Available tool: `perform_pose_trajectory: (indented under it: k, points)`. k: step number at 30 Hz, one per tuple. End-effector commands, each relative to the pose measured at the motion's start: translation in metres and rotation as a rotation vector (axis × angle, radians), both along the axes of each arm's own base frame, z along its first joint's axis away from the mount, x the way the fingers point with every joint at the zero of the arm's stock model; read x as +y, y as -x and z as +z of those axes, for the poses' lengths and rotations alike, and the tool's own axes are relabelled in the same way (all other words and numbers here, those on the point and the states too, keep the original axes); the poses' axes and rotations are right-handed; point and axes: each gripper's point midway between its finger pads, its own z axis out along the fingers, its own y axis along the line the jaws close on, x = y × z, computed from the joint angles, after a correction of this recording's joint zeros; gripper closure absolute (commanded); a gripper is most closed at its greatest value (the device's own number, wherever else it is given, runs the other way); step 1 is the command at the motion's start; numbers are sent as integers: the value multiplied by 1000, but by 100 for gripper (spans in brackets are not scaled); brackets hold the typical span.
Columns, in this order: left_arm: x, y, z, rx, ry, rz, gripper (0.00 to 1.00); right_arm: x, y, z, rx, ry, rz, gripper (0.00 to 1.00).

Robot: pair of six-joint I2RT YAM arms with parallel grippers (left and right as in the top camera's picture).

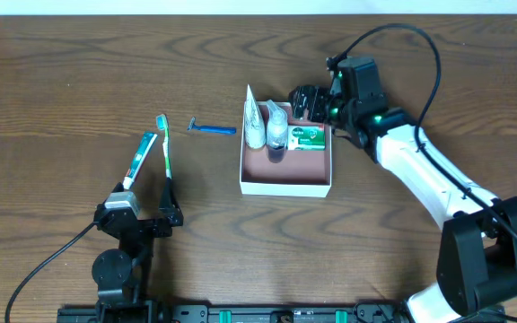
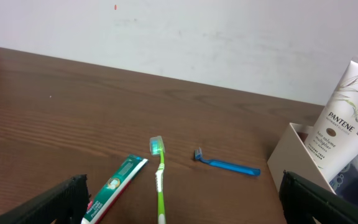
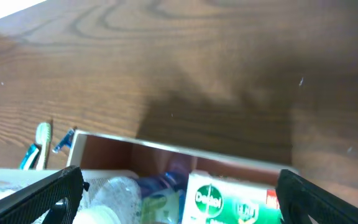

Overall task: Pack container
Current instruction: 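Open the right gripper and withdraw it up and away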

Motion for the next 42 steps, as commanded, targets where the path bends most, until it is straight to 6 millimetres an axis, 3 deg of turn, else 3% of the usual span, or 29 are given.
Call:
perform_pose_trajectory:
  k: [1, 6, 9, 16, 19, 24, 28, 33, 38, 42]
  points:
    - [1, 0, -17, 40, 0, 6, 2, -4, -12, 40, -91, 4, 15, 1]
    - [1, 0, -17, 40, 0, 6, 2, -13, -19, 64, -114, 7, 5, 1]
    - [1, 0, -17, 40, 0, 6, 2, -29, -25, 81, -125, 5, -31, 1]
    - [1, 0, -17, 40, 0, 6, 2, -113, -37, 112, -147, 11, -206, 1]
    - [2, 0, -16, 39, 0, 6, 2, -146, -34, 108, -117, 22, -274, 1]
    - [2, 0, -16, 39, 0, 6, 2, -209, -13, 81, 27, 80, -427, 1]
    - [2, 0, -16, 39, 0, 6, 2, -244, 2, 70, 100, 91, -507, 1]
    - [2, 0, -16, 39, 0, 6, 2, -262, 6, 68, 112, 89, -550, 1]
    - [8, -1, -12, 20, -5, 43, 2, -264, 7, 68, 113, 89, -554, 1]
    - [6, -2, 9, -62, 63, 37, 2, -264, 7, 68, 113, 89, -554, 1]
